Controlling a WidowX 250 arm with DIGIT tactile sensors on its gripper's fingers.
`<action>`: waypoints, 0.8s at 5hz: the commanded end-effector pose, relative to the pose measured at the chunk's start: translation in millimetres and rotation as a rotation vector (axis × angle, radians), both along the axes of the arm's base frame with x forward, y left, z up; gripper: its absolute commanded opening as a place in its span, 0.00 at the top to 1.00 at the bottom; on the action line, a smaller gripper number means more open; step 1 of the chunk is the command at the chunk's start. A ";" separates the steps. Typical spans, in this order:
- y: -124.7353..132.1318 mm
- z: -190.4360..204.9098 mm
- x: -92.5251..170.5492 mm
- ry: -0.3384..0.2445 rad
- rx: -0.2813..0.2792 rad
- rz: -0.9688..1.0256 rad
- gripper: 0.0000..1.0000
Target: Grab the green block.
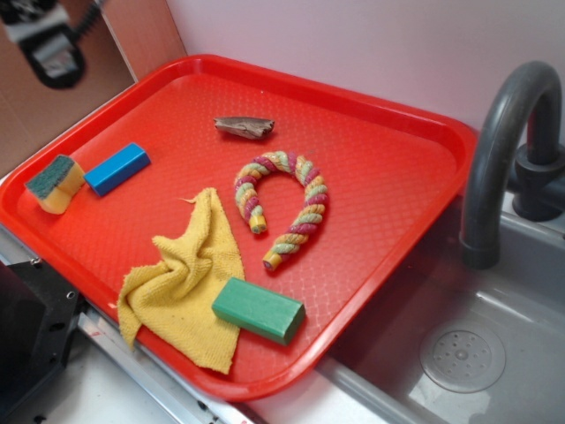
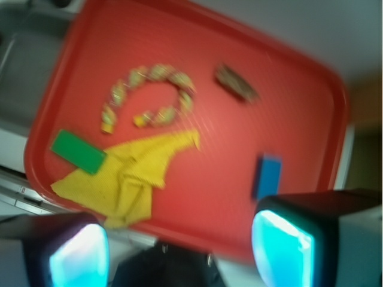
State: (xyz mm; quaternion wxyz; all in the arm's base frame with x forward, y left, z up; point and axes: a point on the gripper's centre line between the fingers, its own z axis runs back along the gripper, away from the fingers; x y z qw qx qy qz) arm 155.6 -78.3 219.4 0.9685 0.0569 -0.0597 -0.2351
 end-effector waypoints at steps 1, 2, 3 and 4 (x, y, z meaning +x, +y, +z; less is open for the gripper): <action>-73.7 -23.5 1.0 -0.079 0.052 -0.494 0.00; -79.3 -38.6 -3.1 -0.041 0.029 -0.581 0.00; -79.4 -48.4 -5.4 0.015 0.012 -0.574 0.00; -81.1 -71.6 -6.6 0.105 -0.028 -0.585 0.00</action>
